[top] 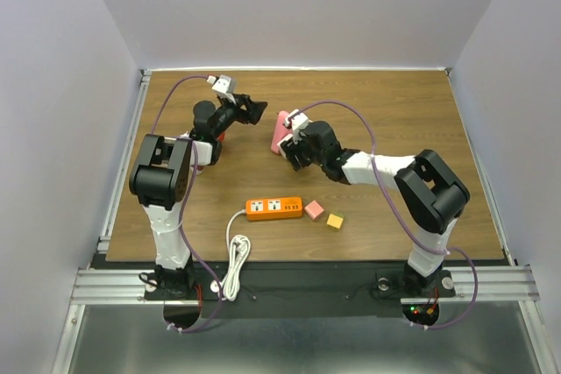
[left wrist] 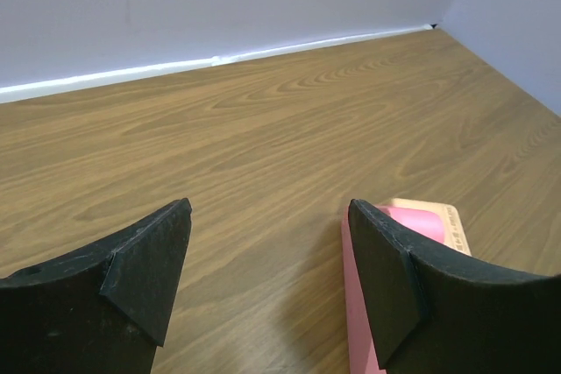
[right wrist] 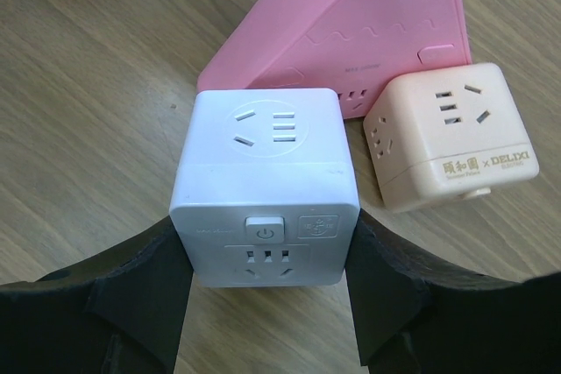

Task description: Insert the plug

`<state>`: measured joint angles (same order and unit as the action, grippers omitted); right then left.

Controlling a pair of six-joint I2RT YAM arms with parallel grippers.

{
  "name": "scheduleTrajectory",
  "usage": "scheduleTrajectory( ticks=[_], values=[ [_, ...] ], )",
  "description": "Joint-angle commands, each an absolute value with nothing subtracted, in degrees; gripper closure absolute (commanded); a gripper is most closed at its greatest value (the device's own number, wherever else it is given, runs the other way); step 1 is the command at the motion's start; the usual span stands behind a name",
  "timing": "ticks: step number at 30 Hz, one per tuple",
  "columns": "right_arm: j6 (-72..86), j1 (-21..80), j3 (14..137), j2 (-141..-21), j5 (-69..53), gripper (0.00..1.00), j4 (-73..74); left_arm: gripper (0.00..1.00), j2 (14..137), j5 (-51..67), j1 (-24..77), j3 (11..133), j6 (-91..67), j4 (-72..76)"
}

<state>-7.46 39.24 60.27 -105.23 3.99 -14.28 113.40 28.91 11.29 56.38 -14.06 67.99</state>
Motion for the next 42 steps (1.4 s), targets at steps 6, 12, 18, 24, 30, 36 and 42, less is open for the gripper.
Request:
scheduleTrajectory(
  ticks=[6,12,18,24,30,36,42],
  values=[
    [-6.24,37.88,58.54,-102.74,4.22,1.0,-13.97,0.17,111.1,36.38,14.06,60.73,-10.73,64.62],
    [-6.06,37.62,58.45,-102.74,4.22,1.0,-14.15,0.17,110.21,37.18,15.64,62.22,-7.12,58.01],
    [-5.98,37.71,58.27,-102.22,3.95,0.99,-14.15,0.17,112.15,35.68,16.08,65.04,-6.07,53.62],
    [-5.89,37.62,58.01,-101.52,4.48,1.0,-14.15,0.17,112.94,35.68,18.1,66.97,-3.61,49.76],
    [-6.68,37.53,56.78,-100.37,4.92,1.0,-15.29,0.18,115.66,34.36,18.37,69.08,-3.16,46.67],
    [-7.29,36.91,55.55,-99.49,5.36,1.0,-16.7,0.22,115.58,35.6,18.54,68.65,-4.04,46.23],
    [-7.21,36.47,54.67,-96.95,4.4,0.99,-16.79,0.23,114.96,36.39,18.63,67.16,-4.92,46.23]
  ],
)
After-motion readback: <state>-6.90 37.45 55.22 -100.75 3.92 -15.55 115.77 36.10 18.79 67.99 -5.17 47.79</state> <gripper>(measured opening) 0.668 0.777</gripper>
